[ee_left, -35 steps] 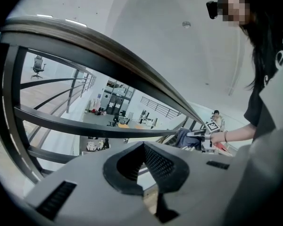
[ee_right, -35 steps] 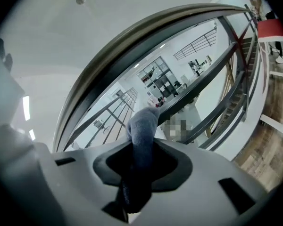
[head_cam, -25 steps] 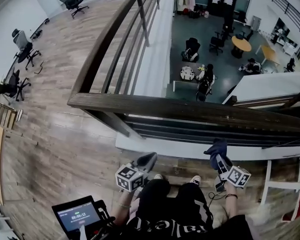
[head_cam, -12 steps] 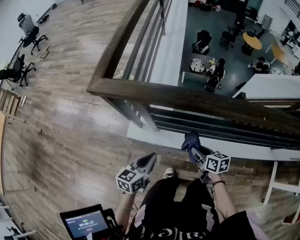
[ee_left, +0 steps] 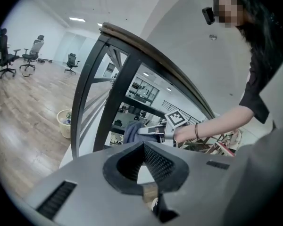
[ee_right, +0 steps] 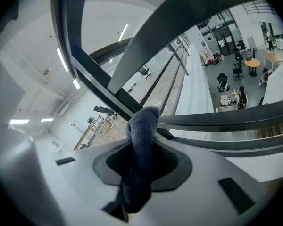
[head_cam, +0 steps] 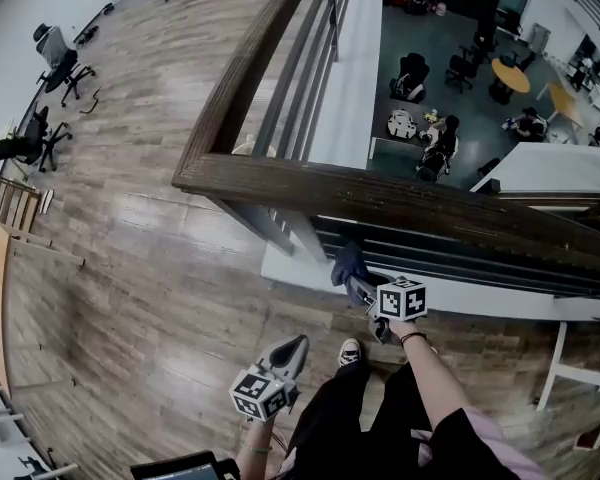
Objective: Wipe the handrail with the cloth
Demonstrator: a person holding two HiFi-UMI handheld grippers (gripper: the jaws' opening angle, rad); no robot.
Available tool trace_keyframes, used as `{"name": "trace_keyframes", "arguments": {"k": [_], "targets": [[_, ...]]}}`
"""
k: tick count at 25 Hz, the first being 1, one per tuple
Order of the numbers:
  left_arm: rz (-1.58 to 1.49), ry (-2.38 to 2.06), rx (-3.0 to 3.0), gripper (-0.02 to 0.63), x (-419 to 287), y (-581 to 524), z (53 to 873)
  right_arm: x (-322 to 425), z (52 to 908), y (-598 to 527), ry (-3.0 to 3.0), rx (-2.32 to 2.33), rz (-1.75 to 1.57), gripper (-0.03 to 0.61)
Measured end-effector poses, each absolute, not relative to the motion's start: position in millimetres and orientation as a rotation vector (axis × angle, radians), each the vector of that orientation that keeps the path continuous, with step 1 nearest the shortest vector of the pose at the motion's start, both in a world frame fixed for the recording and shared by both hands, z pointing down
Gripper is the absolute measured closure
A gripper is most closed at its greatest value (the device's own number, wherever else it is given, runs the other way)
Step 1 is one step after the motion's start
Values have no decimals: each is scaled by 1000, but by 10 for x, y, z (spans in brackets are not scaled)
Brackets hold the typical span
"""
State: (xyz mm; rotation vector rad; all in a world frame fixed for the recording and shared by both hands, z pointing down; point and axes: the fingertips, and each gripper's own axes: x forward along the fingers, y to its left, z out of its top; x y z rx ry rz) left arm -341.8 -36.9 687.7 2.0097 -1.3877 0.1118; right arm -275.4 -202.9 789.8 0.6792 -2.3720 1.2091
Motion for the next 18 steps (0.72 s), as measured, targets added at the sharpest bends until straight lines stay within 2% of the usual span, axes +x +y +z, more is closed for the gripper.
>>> {"name": "trace_keyframes", "arguments": {"k": [4, 9, 18], "targets": [[106, -1403, 1985, 614, -3508, -283, 7023, -3017, 8108, -2242, -2357, 675, 1240, 486], [130, -1412, 1972, 614, -3562, -251, 7185, -3009, 8334, -2425, -2317, 698, 1239, 486], [160, -1319, 2038, 614, -3155, -585, 7156, -2094, 8549, -2635, -2222, 918, 1347, 486]]}}
